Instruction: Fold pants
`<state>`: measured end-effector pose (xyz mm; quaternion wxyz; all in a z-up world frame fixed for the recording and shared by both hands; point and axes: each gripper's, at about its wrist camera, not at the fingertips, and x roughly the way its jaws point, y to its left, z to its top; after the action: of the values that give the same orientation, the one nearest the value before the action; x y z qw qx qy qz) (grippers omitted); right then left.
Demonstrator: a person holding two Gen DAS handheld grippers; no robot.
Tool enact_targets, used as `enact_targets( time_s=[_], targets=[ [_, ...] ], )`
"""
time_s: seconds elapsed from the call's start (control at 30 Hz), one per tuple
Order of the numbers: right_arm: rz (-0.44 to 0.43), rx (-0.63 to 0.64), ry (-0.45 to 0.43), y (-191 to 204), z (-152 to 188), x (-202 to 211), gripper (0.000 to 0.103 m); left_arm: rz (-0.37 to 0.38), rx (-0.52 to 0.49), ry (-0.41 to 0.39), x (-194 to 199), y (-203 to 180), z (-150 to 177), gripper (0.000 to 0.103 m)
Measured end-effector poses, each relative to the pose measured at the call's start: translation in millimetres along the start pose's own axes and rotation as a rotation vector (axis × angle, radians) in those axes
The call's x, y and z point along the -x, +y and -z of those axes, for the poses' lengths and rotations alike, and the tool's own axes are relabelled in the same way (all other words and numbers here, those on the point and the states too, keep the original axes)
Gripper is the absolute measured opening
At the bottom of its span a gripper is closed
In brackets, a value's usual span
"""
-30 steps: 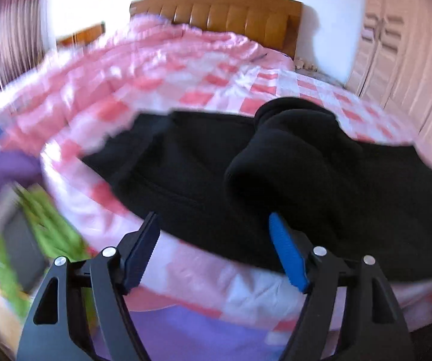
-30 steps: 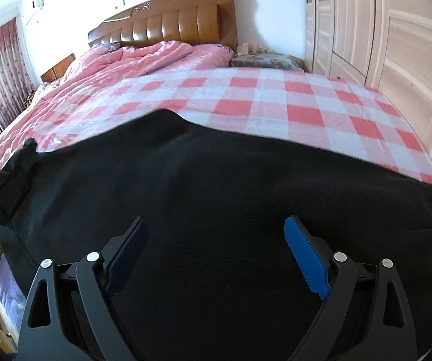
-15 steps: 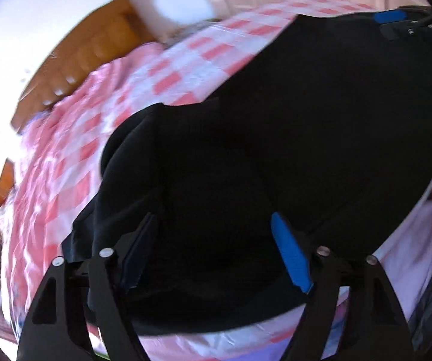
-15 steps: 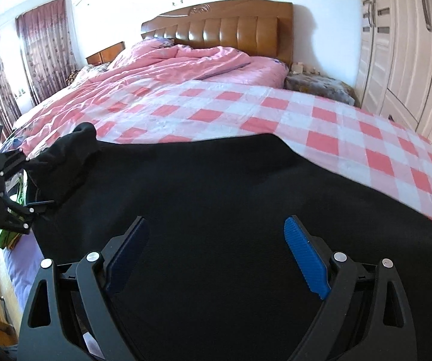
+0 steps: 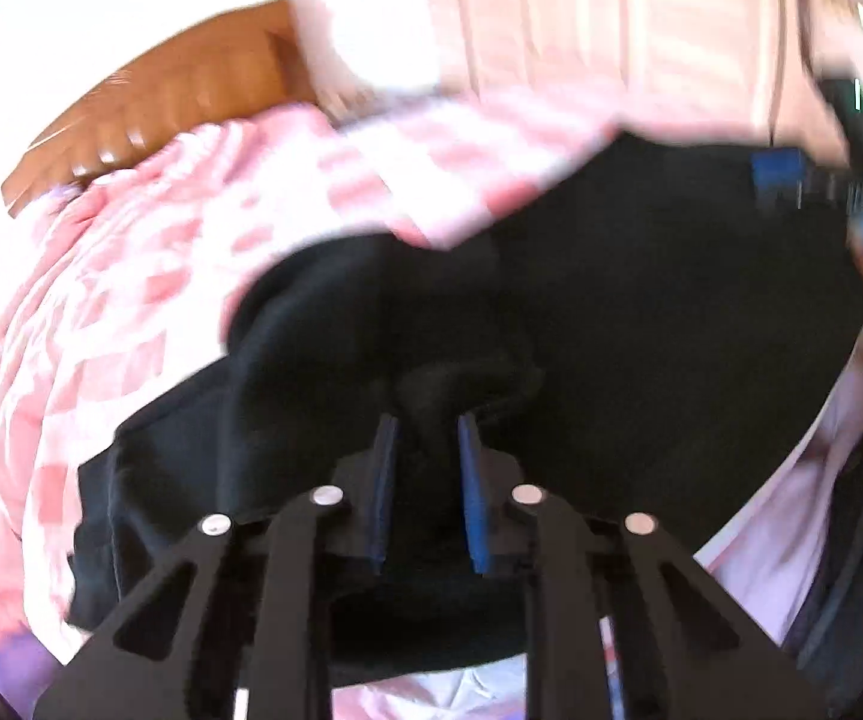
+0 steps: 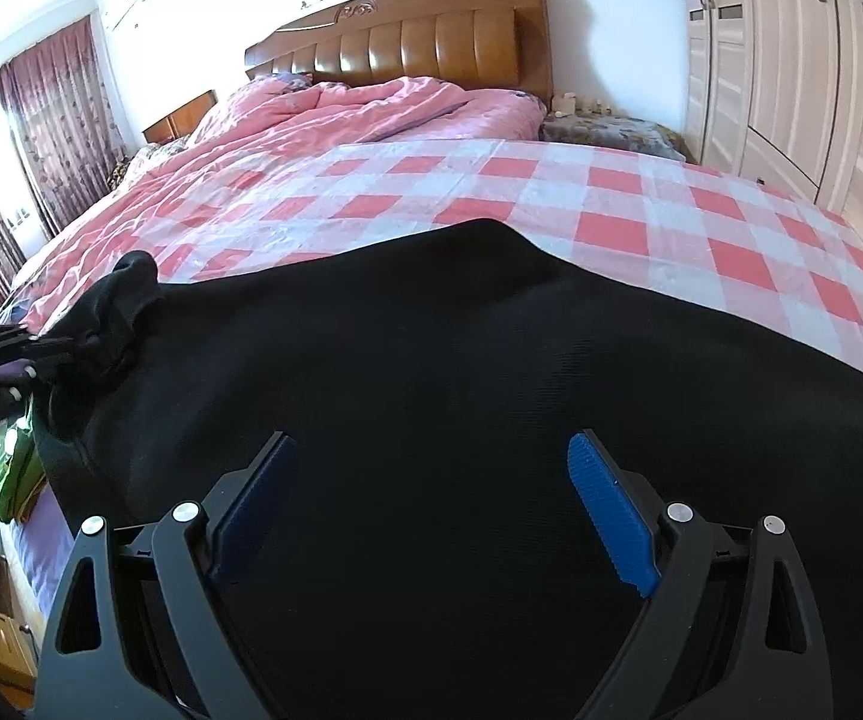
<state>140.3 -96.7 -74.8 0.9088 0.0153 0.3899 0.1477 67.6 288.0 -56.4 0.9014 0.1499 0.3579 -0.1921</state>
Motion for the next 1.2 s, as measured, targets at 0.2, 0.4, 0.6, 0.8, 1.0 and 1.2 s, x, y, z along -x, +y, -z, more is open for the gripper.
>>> enact_targets(
  time_s=[0.2, 0.4, 0.6, 0.8, 1.0, 1.2],
  targets=[
    [0.0, -0.019, -0.001, -4, 0, 1, 0.089, -0.059, 0.421, -0.225, 55, 80, 28, 0.011],
    [0.003, -0.016, 0.003, -2, 0, 0, 0.089, -0.192, 0.802, -0.192, 69, 177, 89, 0.0],
    [0.005, -0.01, 0.007, 1, 0, 0, 0.089, -0.173, 0.979, -0.196, 71, 189, 138, 0.065],
    [0.0, 0.008, 0.013, 11, -4, -2, 0.089, 0.018, 1.097, -0.335, 68, 189, 147, 0.068],
    [-0.084, 0.198, 0.004, 75, -46, -22, 0.089, 0.049, 1.128, -0.412, 71, 178, 145, 0.083],
    [-0.441, 0.569, 0.048, 199, -105, -86, 0.063, 0.009, 1.096, -0.334, 59, 179, 135, 0.089]
  ],
)
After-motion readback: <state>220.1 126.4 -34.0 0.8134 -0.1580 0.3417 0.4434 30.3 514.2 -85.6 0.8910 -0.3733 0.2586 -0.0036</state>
